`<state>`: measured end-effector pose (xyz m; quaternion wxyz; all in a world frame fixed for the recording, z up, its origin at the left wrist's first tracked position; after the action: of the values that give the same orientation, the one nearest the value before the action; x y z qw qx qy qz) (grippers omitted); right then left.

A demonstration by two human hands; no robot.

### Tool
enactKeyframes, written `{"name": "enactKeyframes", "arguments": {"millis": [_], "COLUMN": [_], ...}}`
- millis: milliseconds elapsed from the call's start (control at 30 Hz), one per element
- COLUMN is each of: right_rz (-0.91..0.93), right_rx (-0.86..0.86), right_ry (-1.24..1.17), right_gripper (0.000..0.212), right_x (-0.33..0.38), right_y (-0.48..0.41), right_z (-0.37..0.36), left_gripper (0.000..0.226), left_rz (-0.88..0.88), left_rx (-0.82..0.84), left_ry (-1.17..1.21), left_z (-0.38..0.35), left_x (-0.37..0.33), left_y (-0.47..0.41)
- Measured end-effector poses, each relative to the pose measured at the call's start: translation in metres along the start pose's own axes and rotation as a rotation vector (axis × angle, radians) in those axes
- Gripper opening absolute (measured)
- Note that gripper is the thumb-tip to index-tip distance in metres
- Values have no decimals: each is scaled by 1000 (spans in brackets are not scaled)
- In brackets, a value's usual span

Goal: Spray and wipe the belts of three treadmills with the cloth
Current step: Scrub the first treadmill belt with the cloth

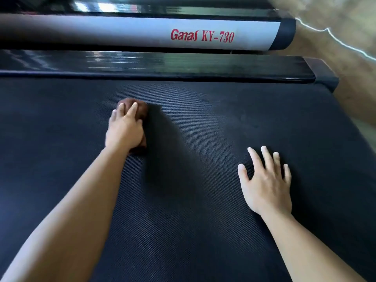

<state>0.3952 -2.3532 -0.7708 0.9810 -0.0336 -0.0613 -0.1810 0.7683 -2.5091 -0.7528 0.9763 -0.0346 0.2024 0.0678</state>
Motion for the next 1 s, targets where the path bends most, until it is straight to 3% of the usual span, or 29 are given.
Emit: {"name": "enactKeyframes", "arguments": {"millis": [100, 267, 433, 600, 800, 1000], "right_rz": [-1, -10, -4, -2, 4, 3], "right_rx": [-5, 21, 21, 21, 20, 13], "right_ry": [-9, -11, -10, -15, -17, -17], "right_gripper": [61, 60, 61, 63, 64, 62], "right_x": [1, -1, -1, 0, 2, 2], "right_y": [0, 0, 0, 0, 1, 2], "right_z": [1, 0, 2, 3, 4, 3], "left_gripper": [57, 58, 58, 58, 57, 58], "left_rz": [-85, -390, -627, -455, -123, 28], "left_rx": [39, 148, 216, 154, 9, 3], "left_ry": [-6, 23, 47, 49, 39, 22], "left_z": [-21, -63, -70, -37, 1, -2], "left_x": [-50, -147, -158, -85, 2, -7], "left_y": [-16, 32, 112, 144, 74, -20]}}
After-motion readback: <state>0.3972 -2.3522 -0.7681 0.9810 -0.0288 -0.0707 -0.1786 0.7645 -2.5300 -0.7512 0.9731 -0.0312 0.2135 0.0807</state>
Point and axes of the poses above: each hand's wrist, its own y-axis away from the middle knuckle, its own z-axis out of the back of the hand, x = y × z, the point moved 8 cm from there along -y, towards the middle knuckle, and after that the axes turned 4 degrees about -z, right-handed, at the moved point
